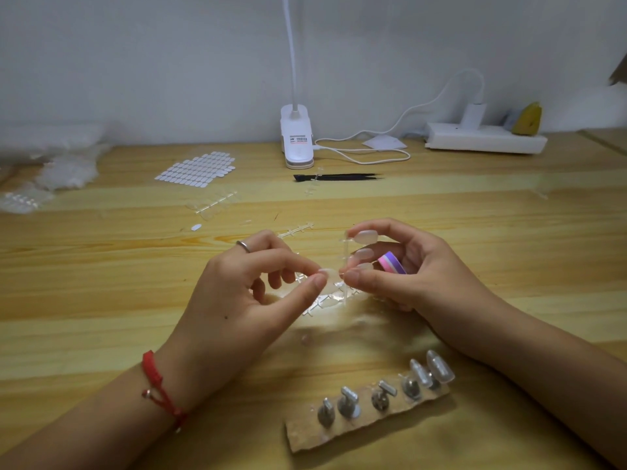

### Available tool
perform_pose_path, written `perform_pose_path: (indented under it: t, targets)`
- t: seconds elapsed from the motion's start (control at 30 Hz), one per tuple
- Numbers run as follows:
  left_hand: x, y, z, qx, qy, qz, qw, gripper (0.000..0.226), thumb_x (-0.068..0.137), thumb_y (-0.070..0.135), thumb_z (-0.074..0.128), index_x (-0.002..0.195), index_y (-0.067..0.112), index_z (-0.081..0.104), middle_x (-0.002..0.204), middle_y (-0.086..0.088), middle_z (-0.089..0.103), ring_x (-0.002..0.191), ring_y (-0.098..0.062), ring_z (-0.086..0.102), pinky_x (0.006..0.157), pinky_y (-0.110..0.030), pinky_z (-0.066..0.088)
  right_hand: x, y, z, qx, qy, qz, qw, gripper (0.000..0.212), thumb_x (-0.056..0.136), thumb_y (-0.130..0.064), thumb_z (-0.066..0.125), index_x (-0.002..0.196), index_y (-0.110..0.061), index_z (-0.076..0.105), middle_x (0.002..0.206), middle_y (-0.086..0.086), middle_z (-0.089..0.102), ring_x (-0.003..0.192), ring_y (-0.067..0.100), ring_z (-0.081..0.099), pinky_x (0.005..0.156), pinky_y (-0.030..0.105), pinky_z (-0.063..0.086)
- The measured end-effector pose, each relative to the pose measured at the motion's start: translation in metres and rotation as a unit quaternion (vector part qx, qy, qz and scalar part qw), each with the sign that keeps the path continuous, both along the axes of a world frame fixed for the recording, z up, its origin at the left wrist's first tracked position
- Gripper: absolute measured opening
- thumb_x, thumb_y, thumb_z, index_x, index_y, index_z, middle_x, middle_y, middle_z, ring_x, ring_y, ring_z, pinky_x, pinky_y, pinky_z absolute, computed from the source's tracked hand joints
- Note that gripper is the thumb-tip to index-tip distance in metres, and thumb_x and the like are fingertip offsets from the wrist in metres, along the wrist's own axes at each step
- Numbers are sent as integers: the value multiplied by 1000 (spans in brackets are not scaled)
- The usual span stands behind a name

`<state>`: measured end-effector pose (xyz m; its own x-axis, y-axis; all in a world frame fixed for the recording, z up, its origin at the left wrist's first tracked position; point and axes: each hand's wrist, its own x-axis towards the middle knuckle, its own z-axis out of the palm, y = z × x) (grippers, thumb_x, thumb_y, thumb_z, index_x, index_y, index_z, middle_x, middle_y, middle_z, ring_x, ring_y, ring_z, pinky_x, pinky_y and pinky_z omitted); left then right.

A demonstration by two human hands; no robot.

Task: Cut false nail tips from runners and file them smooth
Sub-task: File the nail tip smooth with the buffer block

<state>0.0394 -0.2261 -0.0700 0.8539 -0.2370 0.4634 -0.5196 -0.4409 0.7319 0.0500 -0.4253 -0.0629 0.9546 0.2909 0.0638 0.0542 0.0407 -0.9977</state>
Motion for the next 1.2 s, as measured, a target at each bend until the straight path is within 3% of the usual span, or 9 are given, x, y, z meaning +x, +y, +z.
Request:
perform_pose_path:
  t: [0.1, 0.23, 0.37, 0.63, 0.8, 1.0, 1.1, 1.2]
  targets:
    - [3, 1, -2, -32, 58, -5, 998, 10, 71, 39, 72, 75, 29, 75, 72, 7, 54, 61, -9, 49, 50, -17, 37, 0, -1, -1, -5, 4, -2, 1000, 46, 64, -14, 78, 108, -14, 65, 76, -2, 71, 57, 1, 61, 51, 7, 42]
    - [6, 3, -2, -66, 121, -33, 990, 14, 69, 41, 81, 76, 30, 76, 74, 0, 55, 63, -13, 49, 50, -19, 41, 1, -1, 0, -6, 9, -2, 1000, 46, 64, -11, 77, 108, -11, 64, 74, -2, 71, 55, 0, 60, 50, 6, 42]
    - [7, 3, 1, -93, 145, -40, 984, 17, 64, 40, 73, 74, 28, 77, 76, -10, 55, 58, -13, 49, 47, -16, 40, 1, -1, 2, 1, 15, 11, 1000, 44, 64, -8, 76, 106, -10, 64, 71, -3, 70, 50, -1, 58, 48, 5, 41]
    - [6, 1, 6, -89, 159, -54, 982, 20, 61, 41, 72, 73, 27, 78, 76, -20, 56, 59, -15, 47, 47, -15, 38, 0, -3, 5, -21, 10, 33, 999, 40, 64, -9, 77, 101, -14, 65, 71, -2, 72, 54, -1, 62, 49, 5, 43]
    - [4, 2, 5, -51, 160, -83, 982, 16, 66, 44, 78, 75, 31, 78, 74, -14, 58, 62, -25, 47, 55, -24, 35, 0, -5, 2, -29, -1, 67, 997, 30, 61, -15, 81, 88, -25, 71, 74, 0, 73, 67, 7, 67, 64, 12, 49]
    - [5, 2, 4, -69, 141, -49, 986, 12, 66, 37, 74, 66, 25, 73, 75, -19, 57, 57, -32, 43, 52, -26, 34, 3, -6, -3, -13, 0, 26, 1000, 29, 59, -21, 81, 86, -31, 76, 72, -8, 69, 60, 0, 61, 54, 7, 44]
    - [5, 3, 3, -88, 138, -42, 986, 15, 67, 34, 73, 64, 20, 68, 67, -19, 55, 50, -18, 39, 47, -20, 33, 5, -7, -6, -24, -11, 11, 1000, 26, 61, -22, 79, 85, -32, 76, 72, -10, 68, 63, 0, 60, 56, 8, 45]
    - [6, 5, 2, -106, 124, -32, 986, 20, 67, 35, 73, 66, 18, 64, 61, 0, 56, 51, -5, 43, 48, -15, 34, 5, -7, -6, -95, -44, -7, 994, 31, 62, -30, 80, 92, -32, 75, 87, -10, 72, 77, 1, 66, 66, 9, 49]
